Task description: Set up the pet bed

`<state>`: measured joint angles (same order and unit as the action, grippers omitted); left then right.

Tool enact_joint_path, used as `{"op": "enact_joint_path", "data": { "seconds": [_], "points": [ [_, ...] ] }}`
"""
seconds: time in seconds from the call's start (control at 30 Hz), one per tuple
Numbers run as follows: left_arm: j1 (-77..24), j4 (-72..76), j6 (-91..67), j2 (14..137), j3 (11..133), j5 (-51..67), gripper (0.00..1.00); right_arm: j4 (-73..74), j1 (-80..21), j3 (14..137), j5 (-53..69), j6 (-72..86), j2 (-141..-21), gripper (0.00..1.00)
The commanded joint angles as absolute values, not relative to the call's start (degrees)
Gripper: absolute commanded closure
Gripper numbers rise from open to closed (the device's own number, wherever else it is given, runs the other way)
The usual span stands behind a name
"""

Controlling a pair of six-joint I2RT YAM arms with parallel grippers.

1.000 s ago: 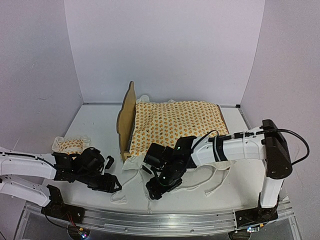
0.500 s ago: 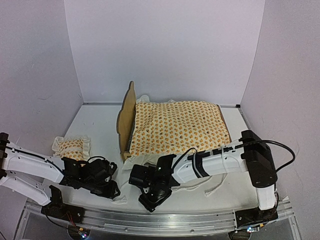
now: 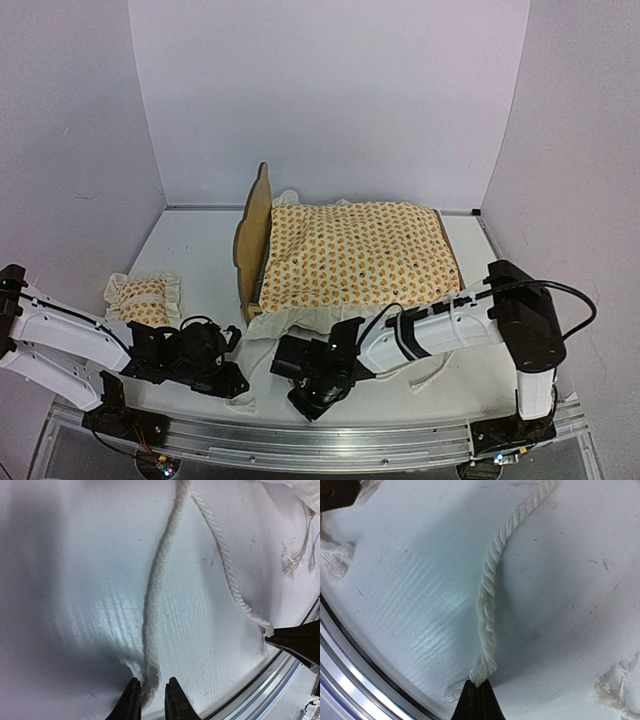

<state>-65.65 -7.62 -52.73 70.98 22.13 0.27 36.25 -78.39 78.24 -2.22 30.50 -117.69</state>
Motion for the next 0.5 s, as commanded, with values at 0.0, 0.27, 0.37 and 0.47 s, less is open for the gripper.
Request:
{"op": "enact_joint_path", "data": {
  "seconds": [0.0, 0.27, 0.37, 0.47],
  "points": [
    [-65.91, -0.27, -51.78, 71.50, 22.61, 3.63, 0.79, 21.96, -77.56, 70.21, -0.60, 30.82, -107.50, 1.00],
    [-65.91, -2.44, -55.44, 53.30, 21.84, 2.50, 0.26, 9.49, -77.17, 64.60, 8.74, 25.59, -103.92, 1.00],
    [-65.19, 2.58, -60.22, 51.18, 21.34, 5.59, 0.20, 6.76, -77.21, 65.85, 11.39, 22.85, -105.10, 1.00],
    [-61.07, 6.13, -64.11, 56.35, 22.23, 14.46, 0.21, 5.16, -77.17, 67.37, 11.68, 21.06, -106.30, 1.00]
  ]
}}
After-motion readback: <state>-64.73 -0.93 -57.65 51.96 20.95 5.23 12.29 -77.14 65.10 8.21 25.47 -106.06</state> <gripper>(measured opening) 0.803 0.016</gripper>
